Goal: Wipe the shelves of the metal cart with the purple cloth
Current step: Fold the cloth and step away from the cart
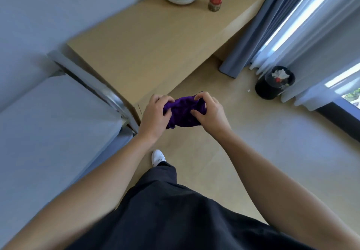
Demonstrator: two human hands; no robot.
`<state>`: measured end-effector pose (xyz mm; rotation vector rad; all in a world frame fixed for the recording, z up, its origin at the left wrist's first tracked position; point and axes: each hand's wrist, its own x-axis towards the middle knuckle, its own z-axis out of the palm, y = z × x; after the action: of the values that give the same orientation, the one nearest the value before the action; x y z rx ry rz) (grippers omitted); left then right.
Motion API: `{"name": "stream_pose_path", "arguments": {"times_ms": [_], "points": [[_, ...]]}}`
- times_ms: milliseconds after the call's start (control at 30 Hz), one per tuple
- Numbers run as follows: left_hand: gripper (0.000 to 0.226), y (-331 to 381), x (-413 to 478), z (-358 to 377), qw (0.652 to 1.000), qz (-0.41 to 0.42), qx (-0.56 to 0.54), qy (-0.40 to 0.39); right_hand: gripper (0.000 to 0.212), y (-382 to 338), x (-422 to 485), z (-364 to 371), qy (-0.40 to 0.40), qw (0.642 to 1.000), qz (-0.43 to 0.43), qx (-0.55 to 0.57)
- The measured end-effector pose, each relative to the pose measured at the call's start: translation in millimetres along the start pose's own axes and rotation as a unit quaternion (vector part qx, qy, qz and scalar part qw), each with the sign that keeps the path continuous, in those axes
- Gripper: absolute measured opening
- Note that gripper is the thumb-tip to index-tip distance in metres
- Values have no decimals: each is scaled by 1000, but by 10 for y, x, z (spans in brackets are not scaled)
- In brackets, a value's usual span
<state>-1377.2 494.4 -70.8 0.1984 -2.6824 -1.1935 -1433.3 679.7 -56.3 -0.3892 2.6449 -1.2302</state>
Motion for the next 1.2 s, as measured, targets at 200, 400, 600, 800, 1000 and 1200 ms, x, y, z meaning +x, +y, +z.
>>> {"name": "stream_pose_path", "arguments": {"times_ms": [200, 400, 600, 800, 1000, 1200], "points": [[24, -411, 882, -288, 998, -50, 11, 47, 32, -357, 1146, 274, -45, 999, -14, -22], [21, -761, 1320, -584, 989, -96, 75, 87, 37, -651, 2001, 651, -118, 990, -60, -47], [21, -1056, 1489, -628, 974, -166, 113, 105, 43, -716, 2521, 979, -200, 970, -104, -89], [24, -1126, 1501, -413, 954, -231, 149, 121, 46, -540, 2790, 1009, -274, 937, -173, -130], [29, -1036, 1464, -275, 928, -242, 254, 129, 47, -429, 2915, 1055, -276, 914, -231, -188], [30, -941, 1297, -136, 912, -224, 296, 175, 50, -335, 2894, 1093, -219, 872, -370, -232]]}}
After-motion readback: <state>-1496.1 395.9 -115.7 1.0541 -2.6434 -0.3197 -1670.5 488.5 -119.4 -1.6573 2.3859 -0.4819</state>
